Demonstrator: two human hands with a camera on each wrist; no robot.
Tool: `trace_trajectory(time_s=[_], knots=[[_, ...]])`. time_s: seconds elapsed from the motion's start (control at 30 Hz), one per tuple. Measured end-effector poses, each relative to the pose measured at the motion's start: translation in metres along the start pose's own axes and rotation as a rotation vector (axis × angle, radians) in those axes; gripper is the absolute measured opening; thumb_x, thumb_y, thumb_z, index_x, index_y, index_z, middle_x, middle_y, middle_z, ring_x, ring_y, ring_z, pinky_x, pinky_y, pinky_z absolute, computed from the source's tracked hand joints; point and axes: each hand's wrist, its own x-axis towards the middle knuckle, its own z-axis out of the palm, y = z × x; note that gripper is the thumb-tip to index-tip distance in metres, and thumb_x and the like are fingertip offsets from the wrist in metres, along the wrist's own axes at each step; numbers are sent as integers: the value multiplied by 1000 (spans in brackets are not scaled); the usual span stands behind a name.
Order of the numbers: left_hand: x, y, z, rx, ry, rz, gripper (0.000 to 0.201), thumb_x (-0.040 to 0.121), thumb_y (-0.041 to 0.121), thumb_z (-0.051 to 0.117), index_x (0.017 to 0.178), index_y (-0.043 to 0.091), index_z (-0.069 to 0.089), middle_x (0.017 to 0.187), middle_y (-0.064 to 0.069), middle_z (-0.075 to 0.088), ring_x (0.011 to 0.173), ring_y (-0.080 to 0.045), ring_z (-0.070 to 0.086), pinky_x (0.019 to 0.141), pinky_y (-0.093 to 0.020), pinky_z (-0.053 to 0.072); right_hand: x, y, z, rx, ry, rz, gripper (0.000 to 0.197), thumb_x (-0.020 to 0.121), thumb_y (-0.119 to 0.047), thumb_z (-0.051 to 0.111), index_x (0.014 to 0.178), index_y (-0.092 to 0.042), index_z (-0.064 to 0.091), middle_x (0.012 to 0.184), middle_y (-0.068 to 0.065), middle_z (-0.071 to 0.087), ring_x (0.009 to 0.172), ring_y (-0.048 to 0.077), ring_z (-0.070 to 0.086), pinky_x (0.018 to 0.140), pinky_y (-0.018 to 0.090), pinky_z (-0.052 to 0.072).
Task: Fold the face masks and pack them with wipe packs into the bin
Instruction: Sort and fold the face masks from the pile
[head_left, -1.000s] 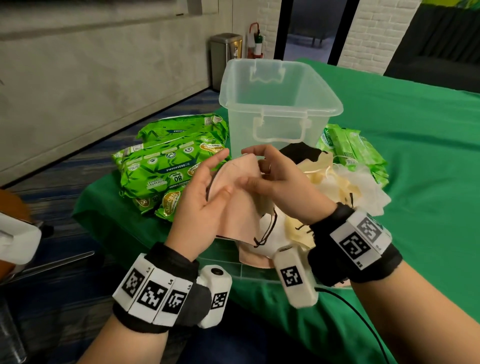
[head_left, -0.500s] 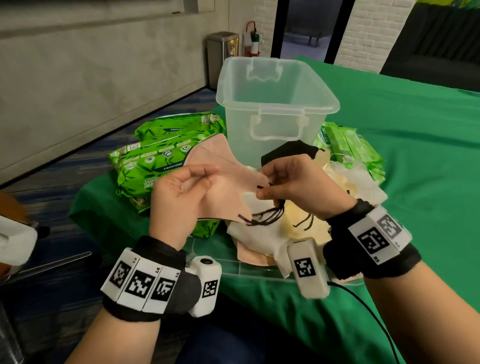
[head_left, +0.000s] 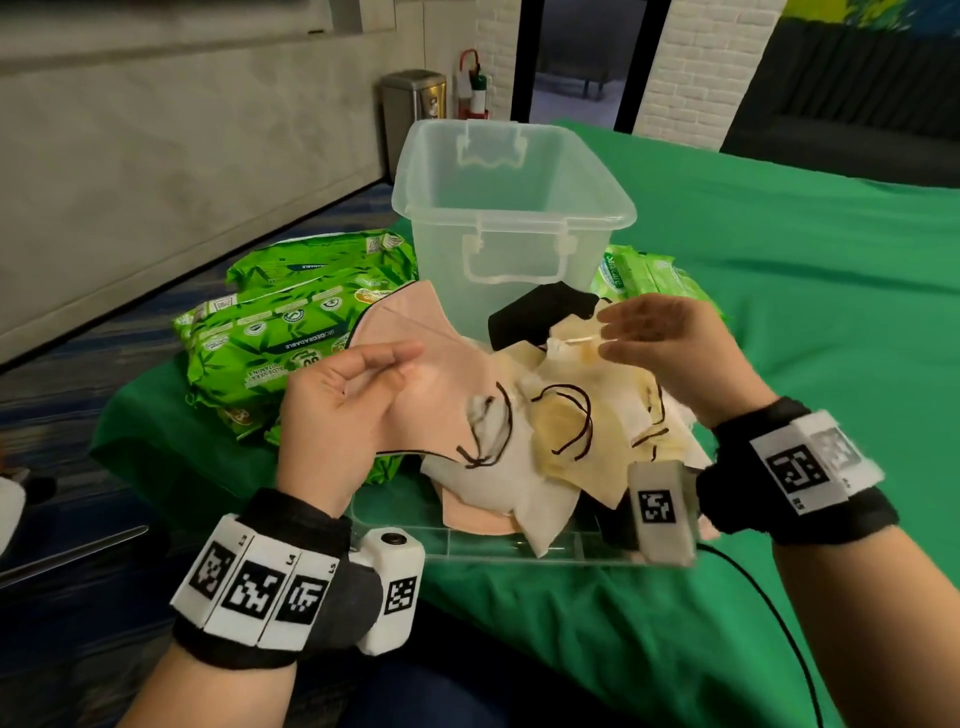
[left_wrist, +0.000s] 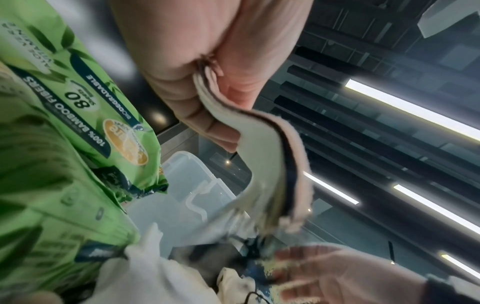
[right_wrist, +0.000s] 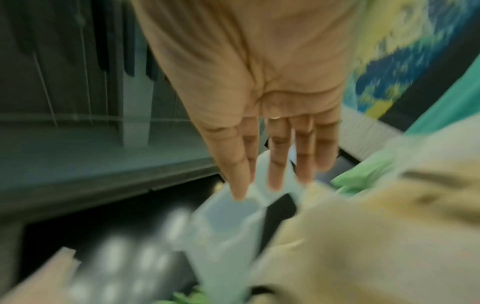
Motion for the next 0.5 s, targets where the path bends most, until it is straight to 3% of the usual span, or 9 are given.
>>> trace_trajectory(time_s=[0.1,0.17,0.27,0.33,0.4,0.43,0.5], knots=[[-2,-1,4,10,-34,-14,33,85,-8,56,84,23,68,78,26,70,84,9,63,81,-8,46,12,22,-10,-388,-75,165,61,68,-16,80,123,-19,53,123,8,52,117,26,49,92,31,39],[-3,-1,7,12,-57,-26,32,85,-7,57,85,23,68,79,26,70,85,9,63,81,-8,46,14,30,-7,-501,-199,242,84,65,-24,83,137,-24,38,137,11,41,122,28,43,90,28,37],[-5,0,10,8,-81,-26,32,85,-7,57,84,23,68,77,27,69,83,10,63,77,-6,44,18,35,3,-525,-209,269,93,69,-31,80,143,-21,24,139,13,41,124,28,43,85,28,40],[-6,1,11,-3,-86,-27,31,84,-7,57,83,22,68,75,27,69,81,11,63,75,-4,43,23,36,5,-538,-98,296,85,72,-35,77,140,-17,32,133,12,50,120,28,47,91,30,42],[-7,1,11,-8,-91,-26,30,84,-7,58,83,22,68,75,26,69,81,11,63,74,-4,43,29,38,4,-577,37,268,56,74,-39,74,120,-14,55,109,9,62,103,27,55,94,41,44],[-8,0,10,-9,-92,-26,30,84,-7,58,83,21,68,75,26,69,81,10,63,74,-4,43,31,36,2,-580,82,238,39,75,-36,73,104,-13,63,95,7,62,94,27,56,92,44,45],[-8,0,10,-16,-92,-37,29,84,-7,58,84,20,68,74,26,69,80,10,63,73,-4,44,32,28,-1,-543,126,184,14,77,-26,71,82,-15,64,83,5,59,85,26,54,79,37,44]])
